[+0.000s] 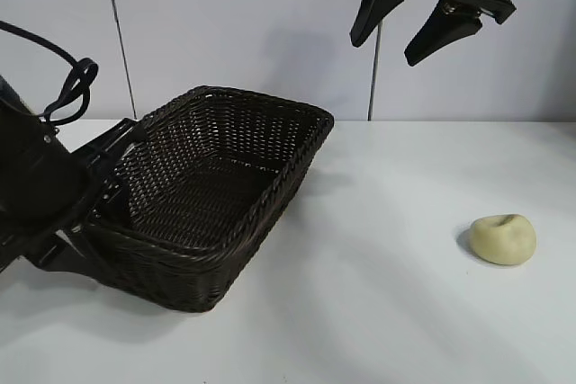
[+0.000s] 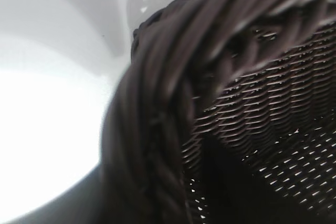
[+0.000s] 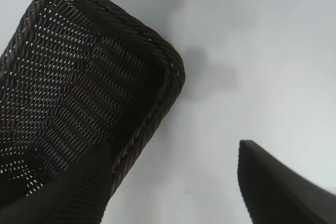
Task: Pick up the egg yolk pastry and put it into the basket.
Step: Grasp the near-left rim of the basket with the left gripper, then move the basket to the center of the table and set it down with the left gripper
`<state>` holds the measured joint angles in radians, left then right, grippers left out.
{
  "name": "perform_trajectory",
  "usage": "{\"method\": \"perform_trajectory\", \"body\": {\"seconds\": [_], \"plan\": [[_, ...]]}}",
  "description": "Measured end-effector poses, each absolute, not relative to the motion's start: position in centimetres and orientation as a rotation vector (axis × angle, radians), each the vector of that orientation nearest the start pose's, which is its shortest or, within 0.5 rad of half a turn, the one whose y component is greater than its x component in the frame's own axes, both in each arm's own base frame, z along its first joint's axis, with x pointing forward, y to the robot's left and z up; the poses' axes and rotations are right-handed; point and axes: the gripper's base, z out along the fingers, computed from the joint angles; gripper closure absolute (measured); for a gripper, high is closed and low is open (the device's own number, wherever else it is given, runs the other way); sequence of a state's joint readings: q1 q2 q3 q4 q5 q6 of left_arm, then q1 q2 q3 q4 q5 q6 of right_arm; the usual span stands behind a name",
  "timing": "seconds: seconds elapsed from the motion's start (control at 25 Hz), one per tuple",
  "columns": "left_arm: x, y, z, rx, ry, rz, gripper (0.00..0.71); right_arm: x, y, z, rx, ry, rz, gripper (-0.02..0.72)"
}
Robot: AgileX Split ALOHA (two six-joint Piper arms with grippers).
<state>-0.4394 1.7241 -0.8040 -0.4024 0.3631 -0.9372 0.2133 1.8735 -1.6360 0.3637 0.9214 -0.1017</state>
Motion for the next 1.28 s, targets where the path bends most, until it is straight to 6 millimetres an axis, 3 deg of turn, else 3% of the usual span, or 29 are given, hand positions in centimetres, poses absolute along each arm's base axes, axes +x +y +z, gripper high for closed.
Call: {"method": "perform_trajectory", "body": {"seconds": [0.12, 0.48, 0.8, 1.04, 1.28], "plan": [[26.9, -14.0, 14.3, -1.209, 2.660, -0.599, 0.609, 40.1, 11.3, 29.0, -0.220, 2.616, 0.494, 0.209], [26.7, -14.3, 14.6, -1.217, 2.720, -0.581, 0.609, 40.1, 11.3, 29.0, -0.220, 2.616, 0.494, 0.209], [28.3, -15.0, 17.0, -1.102, 2.785, -0.603, 0.609, 40.1, 11.3, 29.0, -0.225, 2.619, 0.485, 0.209], [30.3, -13.0, 18.8, -0.978, 2.823, -0.595, 0.609, 40.1, 11.3, 29.0, -0.227, 2.620, 0.480, 0.209], [30.8, -10.5, 18.7, -0.770, 2.909, -0.600, 0.609, 40.1, 11.3, 29.0, -0.227, 2.620, 0.480, 0.209]]}}
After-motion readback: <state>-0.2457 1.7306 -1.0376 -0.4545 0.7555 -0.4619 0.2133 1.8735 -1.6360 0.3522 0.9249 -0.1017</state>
